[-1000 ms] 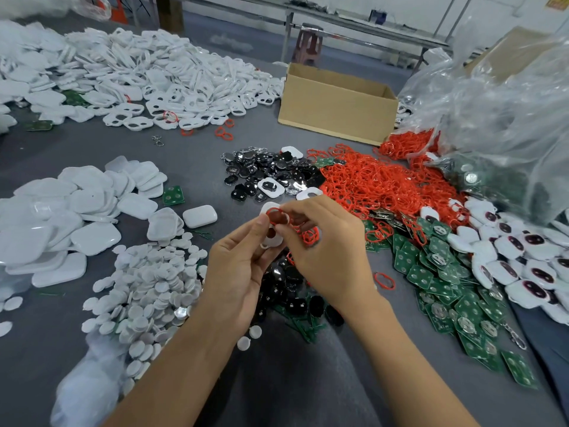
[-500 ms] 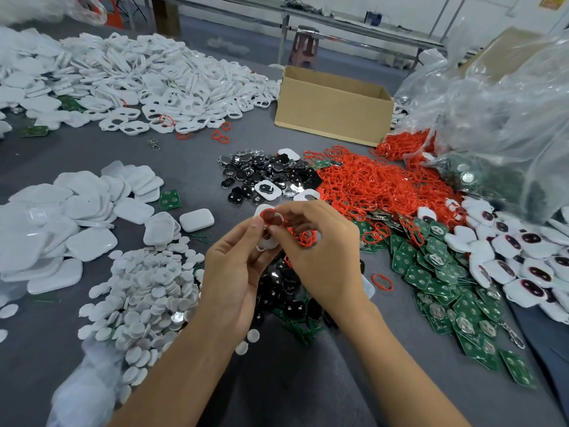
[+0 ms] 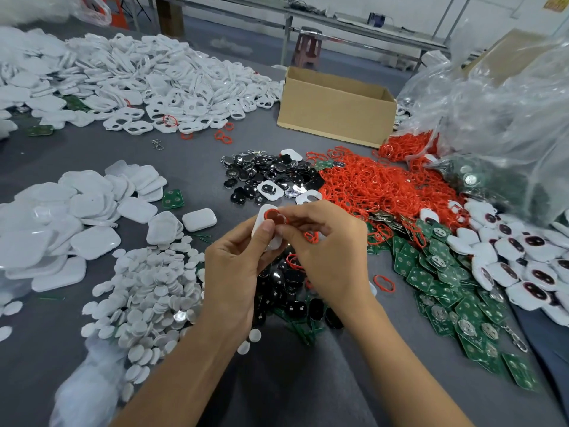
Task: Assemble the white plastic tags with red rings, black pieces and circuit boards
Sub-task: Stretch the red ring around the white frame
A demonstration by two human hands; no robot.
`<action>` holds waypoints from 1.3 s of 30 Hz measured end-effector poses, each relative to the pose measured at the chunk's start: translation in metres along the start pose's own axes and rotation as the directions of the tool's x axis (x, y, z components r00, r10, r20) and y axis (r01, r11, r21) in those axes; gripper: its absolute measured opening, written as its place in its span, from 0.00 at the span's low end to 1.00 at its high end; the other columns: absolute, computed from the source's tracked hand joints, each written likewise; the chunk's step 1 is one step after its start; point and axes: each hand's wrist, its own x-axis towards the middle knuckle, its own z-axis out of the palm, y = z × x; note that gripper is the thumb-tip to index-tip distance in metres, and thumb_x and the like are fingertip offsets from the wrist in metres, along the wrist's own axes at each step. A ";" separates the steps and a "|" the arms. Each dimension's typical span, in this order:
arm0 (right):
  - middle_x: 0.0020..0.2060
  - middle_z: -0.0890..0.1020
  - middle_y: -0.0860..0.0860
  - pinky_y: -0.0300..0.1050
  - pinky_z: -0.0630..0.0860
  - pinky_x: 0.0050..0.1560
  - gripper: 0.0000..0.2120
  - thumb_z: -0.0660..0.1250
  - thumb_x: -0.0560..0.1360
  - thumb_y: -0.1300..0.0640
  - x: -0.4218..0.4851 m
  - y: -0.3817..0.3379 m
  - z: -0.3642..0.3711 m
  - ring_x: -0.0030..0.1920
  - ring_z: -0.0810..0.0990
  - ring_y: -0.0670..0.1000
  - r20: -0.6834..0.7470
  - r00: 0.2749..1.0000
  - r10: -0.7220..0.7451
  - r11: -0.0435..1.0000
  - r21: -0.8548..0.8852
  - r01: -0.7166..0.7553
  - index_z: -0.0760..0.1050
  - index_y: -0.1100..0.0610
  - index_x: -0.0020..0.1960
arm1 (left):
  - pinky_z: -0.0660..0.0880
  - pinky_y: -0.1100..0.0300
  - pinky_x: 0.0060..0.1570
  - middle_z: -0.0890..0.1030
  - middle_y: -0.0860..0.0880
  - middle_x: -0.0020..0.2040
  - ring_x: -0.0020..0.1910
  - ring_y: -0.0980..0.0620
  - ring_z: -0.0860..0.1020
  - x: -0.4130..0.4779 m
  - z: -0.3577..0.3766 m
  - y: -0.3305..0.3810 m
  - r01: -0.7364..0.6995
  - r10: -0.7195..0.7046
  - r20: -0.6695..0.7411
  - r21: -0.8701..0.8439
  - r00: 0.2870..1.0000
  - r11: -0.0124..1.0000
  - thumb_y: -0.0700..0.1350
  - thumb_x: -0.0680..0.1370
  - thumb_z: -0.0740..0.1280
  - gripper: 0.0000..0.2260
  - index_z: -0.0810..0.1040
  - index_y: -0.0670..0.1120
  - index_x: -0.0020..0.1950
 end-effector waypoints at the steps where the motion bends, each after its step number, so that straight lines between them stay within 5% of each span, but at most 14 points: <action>1: 0.37 0.82 0.45 0.33 0.75 0.41 0.10 0.76 0.66 0.67 0.000 0.000 -0.001 0.38 0.80 0.42 -0.001 1.000 0.001 1.000 -0.007 -0.001 0.84 0.55 0.45 | 0.80 0.63 0.47 0.86 0.48 0.42 0.44 0.54 0.84 0.000 0.000 0.000 -0.004 0.004 0.007 0.009 1.000 1.000 0.46 0.71 0.70 0.10 0.87 0.48 0.49; 5: 0.36 0.84 0.48 0.40 0.77 0.40 0.09 0.76 0.66 0.65 0.002 -0.002 -0.003 0.37 0.80 0.44 -0.004 1.000 0.028 1.000 -0.007 -0.028 0.84 0.54 0.43 | 0.80 0.62 0.47 0.86 0.46 0.44 0.45 0.52 0.84 -0.001 0.000 0.000 -0.027 0.027 0.014 0.026 1.000 0.999 0.46 0.71 0.70 0.09 0.87 0.48 0.48; 14: 0.39 0.84 0.48 0.33 0.78 0.42 0.10 0.74 0.68 0.66 0.001 -0.004 -0.002 0.39 0.82 0.43 -0.001 1.000 -0.001 1.000 0.010 0.001 0.82 0.56 0.46 | 0.80 0.60 0.51 0.86 0.46 0.45 0.45 0.53 0.83 0.001 0.001 0.002 0.009 -0.009 -0.008 -0.042 1.000 0.999 0.48 0.70 0.70 0.17 0.83 0.41 0.54; 39: 0.40 0.83 0.50 0.41 0.80 0.39 0.09 0.75 0.69 0.67 0.003 -0.009 -0.006 0.38 0.82 0.46 0.015 0.991 -0.136 0.982 -0.130 0.137 0.83 0.59 0.48 | 0.79 0.64 0.47 0.86 0.47 0.47 0.48 0.53 0.84 0.000 0.002 0.004 -0.027 0.028 0.013 -0.046 1.000 0.999 0.47 0.72 0.69 0.09 0.87 0.48 0.49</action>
